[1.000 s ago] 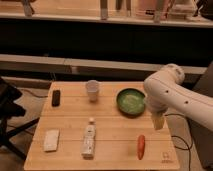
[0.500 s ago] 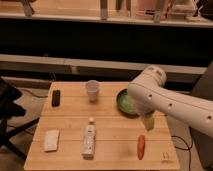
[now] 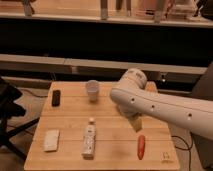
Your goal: Wipe the white sponge on the table
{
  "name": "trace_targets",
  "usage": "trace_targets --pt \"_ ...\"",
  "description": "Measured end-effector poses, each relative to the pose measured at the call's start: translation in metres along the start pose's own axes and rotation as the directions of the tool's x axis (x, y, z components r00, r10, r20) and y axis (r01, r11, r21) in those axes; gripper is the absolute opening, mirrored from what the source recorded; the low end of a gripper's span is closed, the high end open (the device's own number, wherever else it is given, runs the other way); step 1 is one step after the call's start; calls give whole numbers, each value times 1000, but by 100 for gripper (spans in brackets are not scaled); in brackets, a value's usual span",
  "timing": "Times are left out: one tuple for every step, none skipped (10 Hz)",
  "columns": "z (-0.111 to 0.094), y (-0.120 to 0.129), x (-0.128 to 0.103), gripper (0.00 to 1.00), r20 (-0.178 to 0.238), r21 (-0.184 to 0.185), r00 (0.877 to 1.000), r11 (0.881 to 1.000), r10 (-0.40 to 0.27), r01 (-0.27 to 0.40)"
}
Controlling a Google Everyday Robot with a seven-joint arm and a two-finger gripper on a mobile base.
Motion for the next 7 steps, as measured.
trace_targets --pt "0 1 0 80 1 0 1000 1000 -17 17" --pt "1 1 -1 80 4 2 1000 1000 -29 29" --pt "1 -4 -11 80 11 7 999 999 -51 51" --pt "1 -8 -17 80 16 10 997 998 -69 69" --pt "1 -8 -18 80 18 9 997 997 -79 79" --pt "2 -8 -18 80 23 11 996 996 -89 89" --pt "3 -9 -21 80 26 12 994 995 -103 103"
